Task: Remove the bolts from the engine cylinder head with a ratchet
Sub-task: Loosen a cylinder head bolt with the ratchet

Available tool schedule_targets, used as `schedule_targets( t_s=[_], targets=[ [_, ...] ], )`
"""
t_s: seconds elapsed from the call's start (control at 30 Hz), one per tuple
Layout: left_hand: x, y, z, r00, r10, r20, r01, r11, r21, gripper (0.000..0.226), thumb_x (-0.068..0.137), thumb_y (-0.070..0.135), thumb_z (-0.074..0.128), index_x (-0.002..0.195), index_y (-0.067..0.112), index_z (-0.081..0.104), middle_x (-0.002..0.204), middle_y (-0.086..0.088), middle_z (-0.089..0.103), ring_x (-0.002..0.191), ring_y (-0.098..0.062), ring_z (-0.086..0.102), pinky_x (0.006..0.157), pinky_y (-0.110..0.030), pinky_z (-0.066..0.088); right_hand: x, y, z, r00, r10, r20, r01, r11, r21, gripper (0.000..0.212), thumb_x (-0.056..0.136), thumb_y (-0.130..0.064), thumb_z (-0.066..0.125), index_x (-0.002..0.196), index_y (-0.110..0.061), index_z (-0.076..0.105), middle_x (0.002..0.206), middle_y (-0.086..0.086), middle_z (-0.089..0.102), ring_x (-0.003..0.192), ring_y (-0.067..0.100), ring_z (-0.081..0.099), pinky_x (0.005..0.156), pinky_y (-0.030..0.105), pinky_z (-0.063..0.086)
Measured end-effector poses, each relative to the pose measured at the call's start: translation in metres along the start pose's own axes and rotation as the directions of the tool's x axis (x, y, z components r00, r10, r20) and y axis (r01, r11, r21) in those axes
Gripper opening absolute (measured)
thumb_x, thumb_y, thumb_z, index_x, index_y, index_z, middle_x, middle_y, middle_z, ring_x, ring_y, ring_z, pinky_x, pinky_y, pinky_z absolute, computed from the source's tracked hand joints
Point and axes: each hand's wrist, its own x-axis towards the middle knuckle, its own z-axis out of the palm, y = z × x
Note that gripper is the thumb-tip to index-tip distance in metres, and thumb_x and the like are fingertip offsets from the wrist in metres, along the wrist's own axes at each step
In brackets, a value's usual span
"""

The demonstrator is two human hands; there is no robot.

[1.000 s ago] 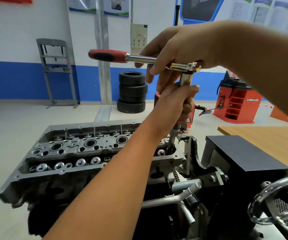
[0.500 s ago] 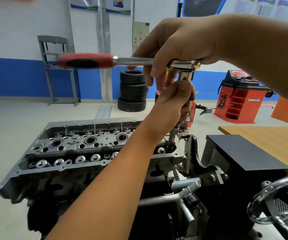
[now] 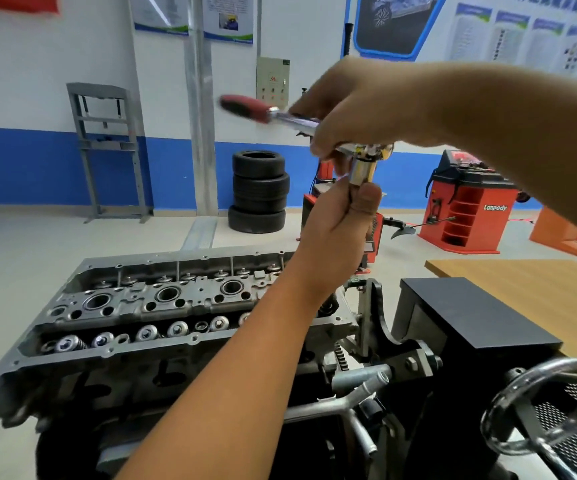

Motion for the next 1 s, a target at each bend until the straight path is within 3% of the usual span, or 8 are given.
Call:
schedule_targets(
  t_s=[0.17,0.37,0.47,0.57,0.7,0.77,0.9,1.0],
  targets=[
    [-0.002,-0.003,-0.002,0.999,0.027,-0.032,-0.028,0.999,-0.022,0.03,0.112,0.028,0.043,0.082,0.025,0.047,0.063,0.009,0.035,0.05,-0.005,0.032,0.05,-0.017,0.035,-0.004,-0.004,0.01,0.978,-0.143,0.153,0.105,0.968,0.229,0.054,0.088,0.003,0.069,0.125,-0.037,0.072,0.08,-0.001,0.068,0.066,0.014,0.066,0.063,0.023,0.056],
    [-0.008,0.003,0.007,0.999,0.021,-0.033,-0.022,0.999,-0.037,0.03,0.113,0.025,0.039,0.084,0.021,0.047,0.056,0.019,0.051,0.045,0.002,0.05,0.047,-0.011,0.043,0.002,-0.009,0.011,0.967,0.253,-0.017,-0.241,0.938,0.248,0.009,0.093,-0.01,0.066,0.102,-0.012,0.07,0.088,0.013,0.074,0.064,0.022,0.071,0.05,0.028,0.056],
    [-0.012,0.002,0.005,0.998,0.043,-0.036,-0.045,0.997,-0.063,0.032,0.111,0.04,0.037,0.085,0.028,0.051,0.061,0.016,0.042,0.051,-0.002,0.037,0.052,-0.023,0.03,-0.001,0.002,0.009,0.935,0.348,-0.062,-0.321,0.91,0.263,0.013,0.098,-0.02,0.064,0.09,-0.01,0.064,0.091,0.01,0.068,0.072,0.023,0.068,0.069,0.041,0.063],
    [-0.012,0.003,-0.001,0.999,0.018,-0.028,-0.021,0.993,-0.115,0.032,0.105,0.045,0.039,0.085,0.022,0.05,0.064,0.012,0.038,0.056,-0.006,0.031,0.055,-0.035,0.023,-0.011,0.017,0.006,0.911,0.405,0.079,-0.399,0.817,0.416,0.031,0.1,-0.045,0.062,0.114,-0.018,0.07,0.095,0.006,0.072,0.082,0.026,0.071,0.089,0.056,0.057],
    [-0.009,0.005,-0.004,0.999,-0.012,0.053,0.016,0.997,-0.076,0.038,0.103,0.048,0.04,0.09,0.014,0.049,0.064,0.012,0.039,0.059,-0.009,0.033,0.058,-0.033,0.03,-0.02,0.028,-0.009,0.963,0.263,-0.062,-0.269,0.952,-0.142,0.05,0.096,-0.079,0.037,0.119,-0.045,0.067,0.13,-0.003,0.06,0.123,0.026,0.054,0.1,0.047,0.041],
    [-0.008,0.006,-0.006,0.998,-0.025,0.066,0.03,0.997,-0.072,0.04,0.102,0.049,0.041,0.092,0.011,0.048,0.065,0.01,0.039,0.059,-0.01,0.034,0.059,-0.031,0.033,-0.023,0.026,-0.017,0.983,0.151,-0.108,-0.179,0.927,-0.331,0.06,0.097,-0.08,0.029,0.099,-0.038,0.072,0.128,-0.005,0.052,0.131,0.019,0.04,0.105,0.045,0.032],
    [-0.01,0.002,-0.012,0.998,-0.008,0.058,0.014,0.993,-0.119,0.047,0.099,0.057,0.044,0.093,0.01,0.049,0.065,0.011,0.041,0.058,-0.009,0.035,0.057,-0.027,0.035,-0.034,0.035,-0.018,0.974,0.226,-0.024,-0.226,0.974,-0.017,0.069,0.092,-0.078,0.047,0.089,-0.013,0.07,0.082,0.001,0.077,0.071,0.016,0.073,0.071,0.033,0.049],
    [-0.008,0.004,-0.009,0.998,-0.014,0.069,0.02,0.997,-0.078,0.044,0.098,0.061,0.044,0.091,0.018,0.05,0.066,0.011,0.041,0.059,-0.009,0.036,0.058,-0.026,0.037,-0.044,0.038,-0.022,0.905,0.364,0.218,-0.42,0.846,0.33,0.057,0.097,-0.063,0.058,0.088,-0.007,0.068,0.069,0.012,0.072,0.038,0.02,0.056,0.044,0.029,0.05]
  ],
)
